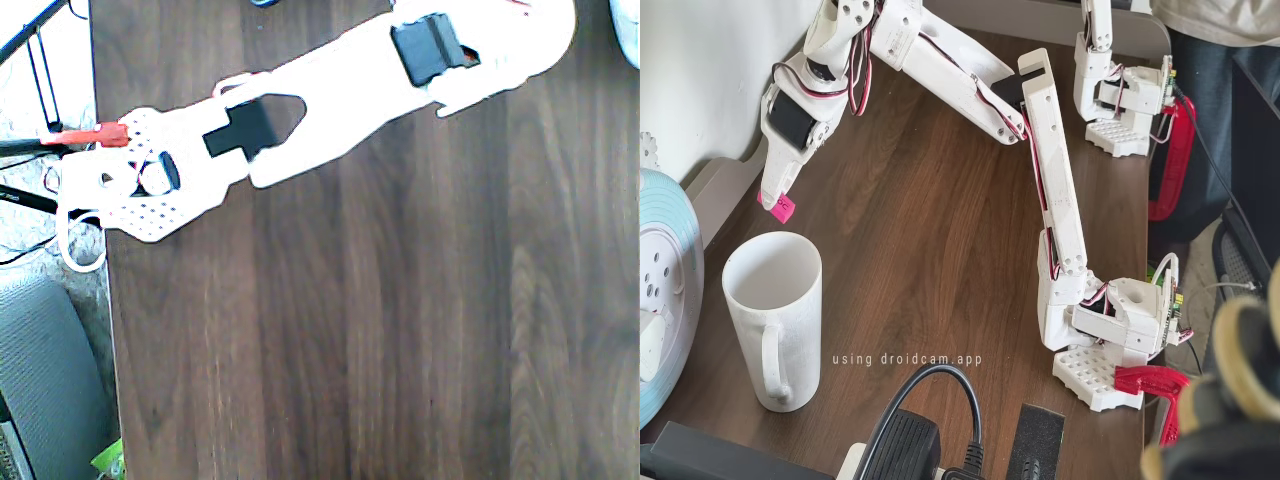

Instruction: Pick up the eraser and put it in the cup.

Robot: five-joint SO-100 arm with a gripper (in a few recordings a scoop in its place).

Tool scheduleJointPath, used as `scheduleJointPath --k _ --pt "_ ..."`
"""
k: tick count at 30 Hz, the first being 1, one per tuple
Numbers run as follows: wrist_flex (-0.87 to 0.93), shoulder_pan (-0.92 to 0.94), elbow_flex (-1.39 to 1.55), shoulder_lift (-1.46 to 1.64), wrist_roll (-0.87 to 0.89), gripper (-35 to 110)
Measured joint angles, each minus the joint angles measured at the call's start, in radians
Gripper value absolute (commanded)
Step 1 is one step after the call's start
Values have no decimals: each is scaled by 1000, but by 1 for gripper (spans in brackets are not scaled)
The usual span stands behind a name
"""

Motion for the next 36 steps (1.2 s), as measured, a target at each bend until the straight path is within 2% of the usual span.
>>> scheduleJointPath --k 7,9,11,16,20,22,30,36 --pt "-84 0 -3 -121 20 1" --pt "-106 0 -3 -124 20 22" --pt "-121 0 -3 -124 20 27" --pt "-123 2 -3 -124 14 25" --pt "-115 8 -3 -98 64 5" --pt "-77 9 -3 -34 104 1" --pt "20 46 153 431 212 0" --pt "23 49 792 1278 130 0"
